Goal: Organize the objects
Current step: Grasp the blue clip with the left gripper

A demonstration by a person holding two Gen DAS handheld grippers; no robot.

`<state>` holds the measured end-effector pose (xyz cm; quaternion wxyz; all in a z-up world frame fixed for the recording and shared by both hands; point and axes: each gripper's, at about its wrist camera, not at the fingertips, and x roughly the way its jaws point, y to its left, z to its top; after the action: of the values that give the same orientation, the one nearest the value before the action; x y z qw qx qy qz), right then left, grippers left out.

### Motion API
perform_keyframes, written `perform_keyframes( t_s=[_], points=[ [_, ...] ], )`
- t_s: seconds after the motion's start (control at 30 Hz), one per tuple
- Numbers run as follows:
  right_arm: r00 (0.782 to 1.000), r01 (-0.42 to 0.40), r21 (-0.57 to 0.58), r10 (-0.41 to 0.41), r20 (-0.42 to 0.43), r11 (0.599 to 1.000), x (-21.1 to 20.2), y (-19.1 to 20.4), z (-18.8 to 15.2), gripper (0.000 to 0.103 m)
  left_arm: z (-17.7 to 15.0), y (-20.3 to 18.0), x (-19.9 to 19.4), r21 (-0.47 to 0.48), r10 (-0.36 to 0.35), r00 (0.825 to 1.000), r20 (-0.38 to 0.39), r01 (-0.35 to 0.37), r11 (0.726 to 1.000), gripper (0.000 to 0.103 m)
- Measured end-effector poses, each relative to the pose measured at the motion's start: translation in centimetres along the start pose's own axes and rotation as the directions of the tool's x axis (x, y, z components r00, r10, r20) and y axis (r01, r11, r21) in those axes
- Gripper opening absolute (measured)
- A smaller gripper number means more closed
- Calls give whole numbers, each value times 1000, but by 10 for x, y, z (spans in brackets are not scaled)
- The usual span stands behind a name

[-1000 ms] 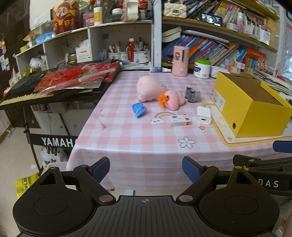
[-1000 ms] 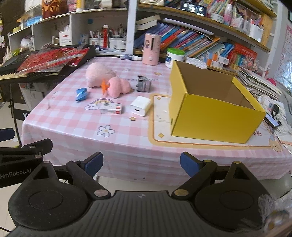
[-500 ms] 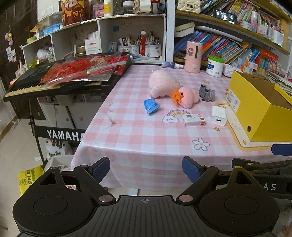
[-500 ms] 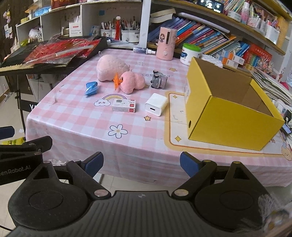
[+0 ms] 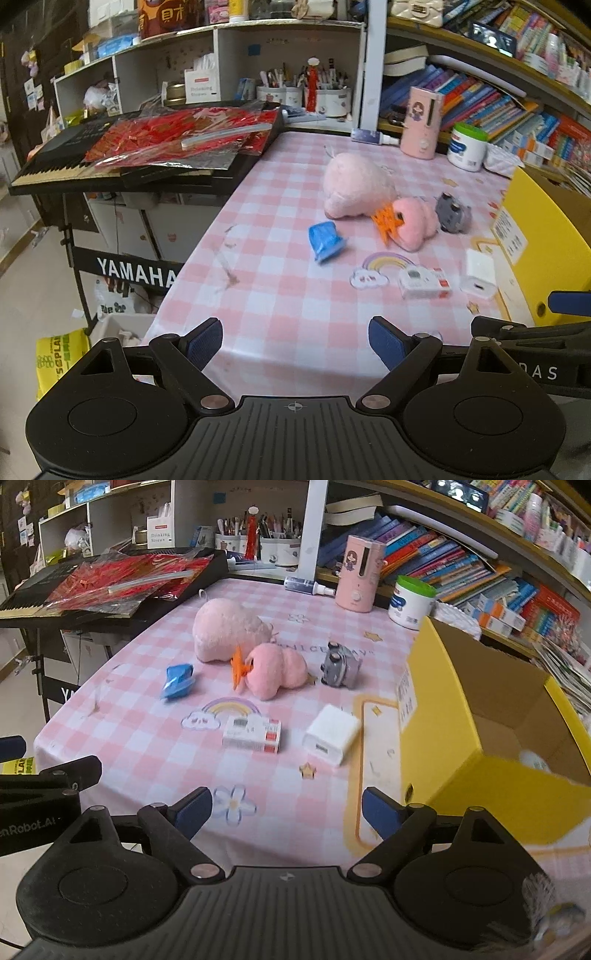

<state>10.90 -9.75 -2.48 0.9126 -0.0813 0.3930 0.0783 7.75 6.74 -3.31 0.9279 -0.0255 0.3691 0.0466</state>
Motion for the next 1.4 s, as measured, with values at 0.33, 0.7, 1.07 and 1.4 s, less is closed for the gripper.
perform_keyframes(
  t_s=[0.33,0.7,1.07,1.4],
  points=[
    [1000,-16,-16,16,-21,1000,41,-8,31,88,25,-5,35,-16,20,999,-25,-21,1000,88],
    [999,-21,-19,21,-47,1000,72,-17,48,88,39,-11,62,-18,23,999,-49,-24,1000,88],
    [993,-74,-34,71,-93,997,101,-23,58,76,52,-18,88,-16,20,997,-70,-21,1000,86],
    [973,-225,-203,210,-93,953,109,-3,59,64,73,-22,120,-27,25,997,-76,-27,999,75]
  ],
)
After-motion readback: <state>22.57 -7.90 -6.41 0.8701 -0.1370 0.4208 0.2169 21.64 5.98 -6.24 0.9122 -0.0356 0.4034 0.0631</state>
